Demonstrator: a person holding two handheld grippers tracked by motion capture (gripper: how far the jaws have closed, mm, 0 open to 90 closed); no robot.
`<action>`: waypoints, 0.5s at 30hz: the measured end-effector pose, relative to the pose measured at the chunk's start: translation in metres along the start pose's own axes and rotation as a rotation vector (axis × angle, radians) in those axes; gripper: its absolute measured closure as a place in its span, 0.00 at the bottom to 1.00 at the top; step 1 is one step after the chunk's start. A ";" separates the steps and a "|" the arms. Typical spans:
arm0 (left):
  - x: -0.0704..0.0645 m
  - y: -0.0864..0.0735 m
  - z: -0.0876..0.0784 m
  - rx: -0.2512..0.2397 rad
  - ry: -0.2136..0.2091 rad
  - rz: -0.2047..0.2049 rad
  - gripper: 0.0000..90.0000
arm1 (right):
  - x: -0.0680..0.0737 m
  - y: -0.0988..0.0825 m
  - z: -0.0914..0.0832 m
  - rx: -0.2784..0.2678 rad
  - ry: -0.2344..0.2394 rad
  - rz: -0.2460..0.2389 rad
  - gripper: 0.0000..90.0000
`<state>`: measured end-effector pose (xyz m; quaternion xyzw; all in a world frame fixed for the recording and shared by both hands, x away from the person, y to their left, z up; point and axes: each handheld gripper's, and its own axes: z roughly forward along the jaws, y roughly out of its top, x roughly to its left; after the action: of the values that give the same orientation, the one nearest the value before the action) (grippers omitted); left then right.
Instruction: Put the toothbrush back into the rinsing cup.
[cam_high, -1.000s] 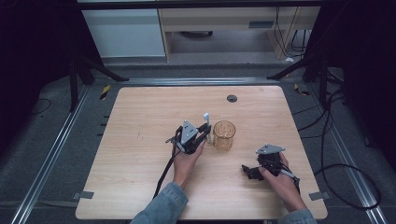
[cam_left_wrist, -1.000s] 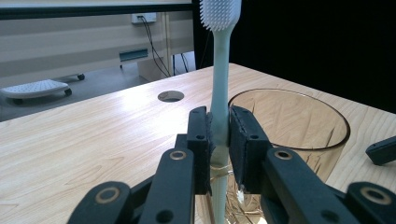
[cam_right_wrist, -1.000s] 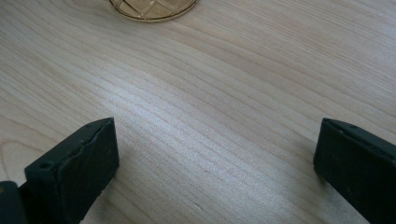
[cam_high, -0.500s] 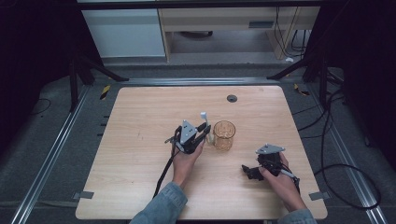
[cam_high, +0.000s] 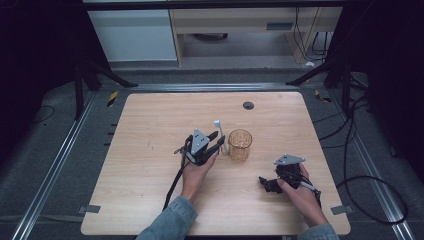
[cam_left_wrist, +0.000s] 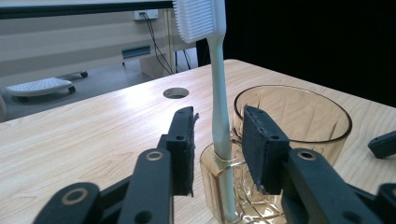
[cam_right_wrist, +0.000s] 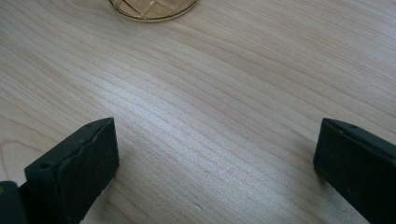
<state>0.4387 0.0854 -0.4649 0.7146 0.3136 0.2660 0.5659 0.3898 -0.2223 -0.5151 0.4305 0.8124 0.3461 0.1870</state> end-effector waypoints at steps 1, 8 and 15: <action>0.000 0.001 -0.001 0.002 -0.002 -0.001 0.69 | 0.000 0.000 0.000 0.000 0.000 0.000 0.00; 0.001 0.008 -0.006 0.030 -0.021 0.023 0.55 | 0.000 0.000 0.000 0.000 0.001 0.000 0.00; 0.000 0.015 -0.009 0.066 -0.036 0.046 0.38 | 0.000 0.000 0.000 0.000 0.000 0.000 0.00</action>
<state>0.4346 0.0888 -0.4482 0.7446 0.2953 0.2555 0.5414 0.3898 -0.2223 -0.5151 0.4304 0.8124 0.3461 0.1870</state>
